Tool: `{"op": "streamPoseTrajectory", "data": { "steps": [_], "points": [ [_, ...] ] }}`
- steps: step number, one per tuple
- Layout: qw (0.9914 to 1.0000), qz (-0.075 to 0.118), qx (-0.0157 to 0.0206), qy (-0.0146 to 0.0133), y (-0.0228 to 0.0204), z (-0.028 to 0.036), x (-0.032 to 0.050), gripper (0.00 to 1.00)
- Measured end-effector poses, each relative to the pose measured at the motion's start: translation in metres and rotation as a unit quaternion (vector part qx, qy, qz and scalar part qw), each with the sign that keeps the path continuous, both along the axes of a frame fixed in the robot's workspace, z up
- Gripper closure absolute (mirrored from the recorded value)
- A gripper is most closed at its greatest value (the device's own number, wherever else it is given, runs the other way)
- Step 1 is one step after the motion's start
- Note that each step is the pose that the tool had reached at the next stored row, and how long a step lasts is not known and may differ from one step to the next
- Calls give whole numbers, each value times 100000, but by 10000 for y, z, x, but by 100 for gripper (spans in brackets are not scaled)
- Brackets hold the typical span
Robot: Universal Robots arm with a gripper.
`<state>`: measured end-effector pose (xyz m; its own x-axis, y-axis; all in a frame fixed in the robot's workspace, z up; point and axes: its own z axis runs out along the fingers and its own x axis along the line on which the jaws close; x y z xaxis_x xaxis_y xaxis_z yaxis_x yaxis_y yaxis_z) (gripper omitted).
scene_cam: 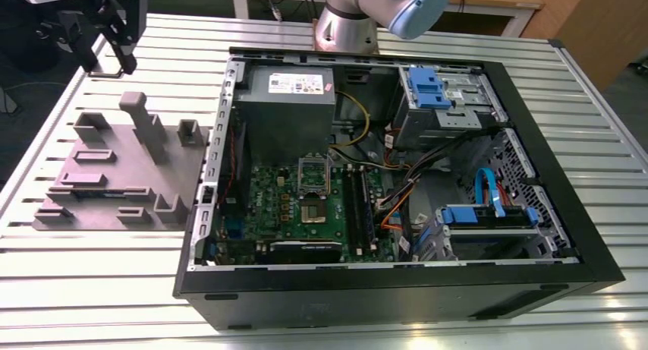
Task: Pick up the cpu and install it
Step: 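Pick up the cpu and move it towards the insertion slot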
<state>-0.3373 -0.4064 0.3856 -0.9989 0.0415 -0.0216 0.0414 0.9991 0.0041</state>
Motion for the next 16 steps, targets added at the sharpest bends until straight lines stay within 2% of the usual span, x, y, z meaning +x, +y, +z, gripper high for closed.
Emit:
{"op": "streamPoseTrajectory", "data": {
  "steps": [16],
  "points": [
    [100000, -1, 1, 0, 0, 0, 41, 53]
  ]
}}
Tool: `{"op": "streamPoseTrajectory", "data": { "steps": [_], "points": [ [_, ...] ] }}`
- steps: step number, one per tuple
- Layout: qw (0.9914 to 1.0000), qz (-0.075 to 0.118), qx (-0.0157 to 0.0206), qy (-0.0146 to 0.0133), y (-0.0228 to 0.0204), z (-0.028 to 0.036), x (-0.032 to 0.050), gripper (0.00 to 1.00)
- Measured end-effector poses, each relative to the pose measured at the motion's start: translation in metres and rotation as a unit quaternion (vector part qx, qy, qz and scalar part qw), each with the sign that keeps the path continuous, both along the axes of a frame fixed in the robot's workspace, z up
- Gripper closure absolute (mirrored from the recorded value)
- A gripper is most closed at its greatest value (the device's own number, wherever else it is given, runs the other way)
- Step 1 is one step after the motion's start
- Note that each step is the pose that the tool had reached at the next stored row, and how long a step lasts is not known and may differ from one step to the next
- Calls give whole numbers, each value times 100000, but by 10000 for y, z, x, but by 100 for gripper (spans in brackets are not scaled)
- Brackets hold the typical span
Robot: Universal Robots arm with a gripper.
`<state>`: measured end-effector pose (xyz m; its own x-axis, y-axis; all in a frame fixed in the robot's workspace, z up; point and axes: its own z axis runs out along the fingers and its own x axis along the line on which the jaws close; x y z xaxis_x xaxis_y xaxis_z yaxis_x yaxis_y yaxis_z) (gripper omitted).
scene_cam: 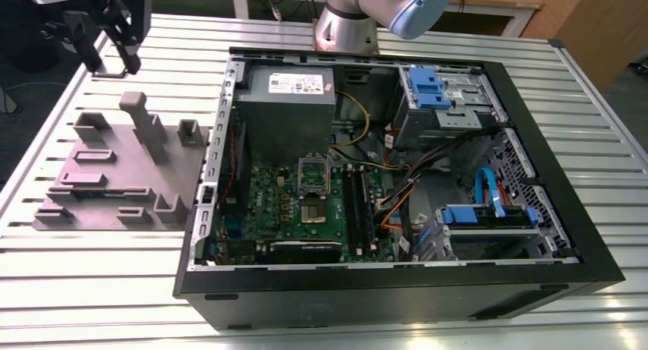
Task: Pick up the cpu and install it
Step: 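Pick up the cpu and move it towards the insertion slot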
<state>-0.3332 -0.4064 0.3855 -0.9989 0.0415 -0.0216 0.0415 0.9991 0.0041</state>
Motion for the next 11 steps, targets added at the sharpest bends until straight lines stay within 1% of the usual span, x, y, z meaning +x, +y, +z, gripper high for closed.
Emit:
{"op": "streamPoseTrajectory", "data": {
  "steps": [11],
  "points": [
    [100000, -2, -2, 1, 0, 0, 41, 53]
  ]
}}
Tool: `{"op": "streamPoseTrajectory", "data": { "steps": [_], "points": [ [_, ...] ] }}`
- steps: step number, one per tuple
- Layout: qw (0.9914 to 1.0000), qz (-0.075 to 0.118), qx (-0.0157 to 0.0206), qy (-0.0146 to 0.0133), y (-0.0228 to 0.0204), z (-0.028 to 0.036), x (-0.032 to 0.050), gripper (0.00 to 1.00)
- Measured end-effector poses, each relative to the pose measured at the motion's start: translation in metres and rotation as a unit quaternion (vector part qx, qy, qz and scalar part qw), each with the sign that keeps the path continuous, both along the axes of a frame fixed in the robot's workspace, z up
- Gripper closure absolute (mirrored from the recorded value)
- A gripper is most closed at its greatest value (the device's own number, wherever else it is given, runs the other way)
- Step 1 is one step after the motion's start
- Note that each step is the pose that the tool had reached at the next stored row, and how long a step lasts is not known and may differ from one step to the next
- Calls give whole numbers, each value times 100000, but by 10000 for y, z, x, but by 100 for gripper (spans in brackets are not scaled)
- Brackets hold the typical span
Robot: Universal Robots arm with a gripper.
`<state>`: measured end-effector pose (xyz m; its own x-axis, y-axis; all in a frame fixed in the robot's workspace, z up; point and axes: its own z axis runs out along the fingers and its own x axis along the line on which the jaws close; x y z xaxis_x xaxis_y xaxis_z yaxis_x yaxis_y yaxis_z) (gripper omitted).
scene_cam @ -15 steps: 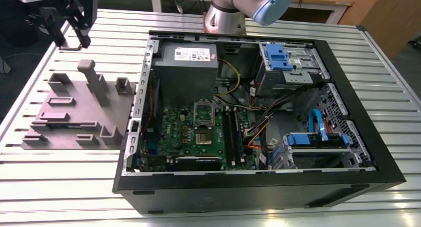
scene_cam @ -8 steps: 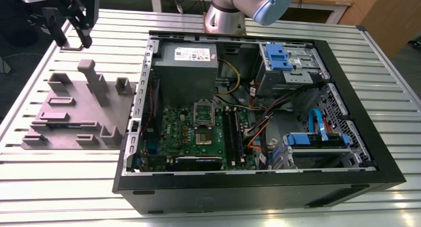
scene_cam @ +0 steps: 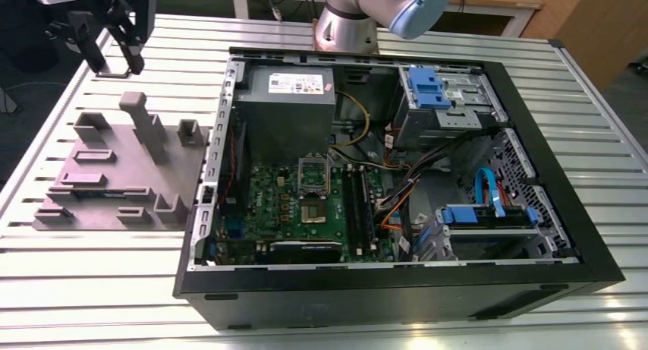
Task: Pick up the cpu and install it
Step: 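Pick up the cpu and move it towards the insertion slot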
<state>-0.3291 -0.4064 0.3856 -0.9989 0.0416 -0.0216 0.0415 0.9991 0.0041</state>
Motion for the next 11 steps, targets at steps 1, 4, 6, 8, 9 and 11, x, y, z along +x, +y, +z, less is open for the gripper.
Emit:
{"op": "streamPoseTrajectory", "data": {
  "steps": [1, 4, 6, 8, 9, 11],
  "points": [
    [100000, 1, -1, -1, 0, 0, 4, 53],
    [100000, 2, 3, -4, 0, 0, 14, 53],
    [100000, 0, 1, -1, 0, 0, 21, 53],
    [100000, 1, 2, -1, 0, 0, 29, 53],
    [100000, 3, -2, 2, 0, 0, 33, 53],
    [100000, 2, -1, -2, 0, 0, 42, 53]
  ]
}}
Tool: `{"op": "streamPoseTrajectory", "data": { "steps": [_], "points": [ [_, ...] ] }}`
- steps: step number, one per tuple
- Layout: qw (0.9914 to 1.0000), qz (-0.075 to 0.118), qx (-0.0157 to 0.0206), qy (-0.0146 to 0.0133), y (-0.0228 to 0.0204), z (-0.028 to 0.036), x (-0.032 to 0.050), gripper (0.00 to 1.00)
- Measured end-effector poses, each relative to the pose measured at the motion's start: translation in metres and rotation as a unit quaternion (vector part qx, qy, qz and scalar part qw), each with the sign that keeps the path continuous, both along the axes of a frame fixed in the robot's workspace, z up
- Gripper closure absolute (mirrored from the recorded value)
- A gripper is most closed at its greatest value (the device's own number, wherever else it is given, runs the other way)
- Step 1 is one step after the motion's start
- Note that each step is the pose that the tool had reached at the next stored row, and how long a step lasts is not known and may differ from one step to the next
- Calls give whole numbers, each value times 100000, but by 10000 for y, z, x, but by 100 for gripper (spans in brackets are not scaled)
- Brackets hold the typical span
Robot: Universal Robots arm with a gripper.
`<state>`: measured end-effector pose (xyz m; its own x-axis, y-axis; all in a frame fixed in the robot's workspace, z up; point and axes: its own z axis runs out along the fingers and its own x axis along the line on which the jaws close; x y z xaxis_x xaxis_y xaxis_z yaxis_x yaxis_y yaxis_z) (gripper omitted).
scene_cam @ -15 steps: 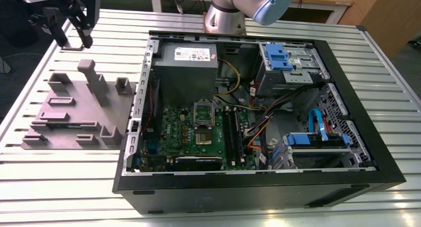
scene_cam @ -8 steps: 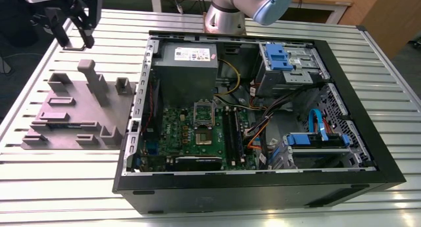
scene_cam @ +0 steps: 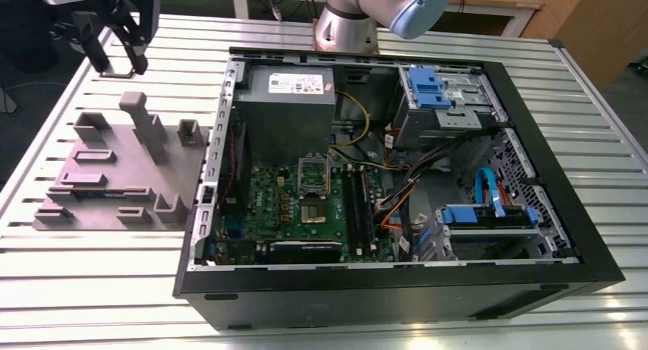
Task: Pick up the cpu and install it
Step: 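Pick up the cpu and move it towards the insertion slot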
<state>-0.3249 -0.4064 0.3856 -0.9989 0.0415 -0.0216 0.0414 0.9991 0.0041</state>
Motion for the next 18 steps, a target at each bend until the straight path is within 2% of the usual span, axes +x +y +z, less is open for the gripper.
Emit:
{"op": "streamPoseTrajectory", "data": {
  "steps": [18],
  "points": [
    [100000, 1, 0, 3, 0, 0, 82, 53]
  ]
}}
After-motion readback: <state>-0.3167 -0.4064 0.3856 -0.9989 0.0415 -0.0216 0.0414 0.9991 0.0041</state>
